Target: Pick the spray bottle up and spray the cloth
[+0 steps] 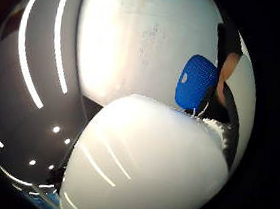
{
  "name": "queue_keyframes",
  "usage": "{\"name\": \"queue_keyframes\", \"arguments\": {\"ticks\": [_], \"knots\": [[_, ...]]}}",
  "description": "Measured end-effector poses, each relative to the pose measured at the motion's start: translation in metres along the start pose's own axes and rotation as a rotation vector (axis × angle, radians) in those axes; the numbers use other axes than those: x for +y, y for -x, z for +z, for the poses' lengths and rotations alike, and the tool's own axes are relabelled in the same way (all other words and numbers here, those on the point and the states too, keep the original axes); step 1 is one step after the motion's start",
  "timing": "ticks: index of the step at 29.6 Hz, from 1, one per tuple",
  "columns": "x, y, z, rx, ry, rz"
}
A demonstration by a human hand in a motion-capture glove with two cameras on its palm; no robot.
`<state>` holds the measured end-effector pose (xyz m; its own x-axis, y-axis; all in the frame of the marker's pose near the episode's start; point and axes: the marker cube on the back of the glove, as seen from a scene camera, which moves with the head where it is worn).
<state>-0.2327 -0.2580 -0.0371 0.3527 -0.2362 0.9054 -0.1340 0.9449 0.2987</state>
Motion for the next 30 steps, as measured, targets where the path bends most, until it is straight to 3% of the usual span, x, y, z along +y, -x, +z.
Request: {"name": "queue_keyframes", "arguments": {"ticks": [13, 30], "knots": [[-0.015, -0.035, -0.011, 0.081, -0.063, 0.106], [-0.031, -0.007, -0.026, 0.08, -0.11, 0.058]]}}
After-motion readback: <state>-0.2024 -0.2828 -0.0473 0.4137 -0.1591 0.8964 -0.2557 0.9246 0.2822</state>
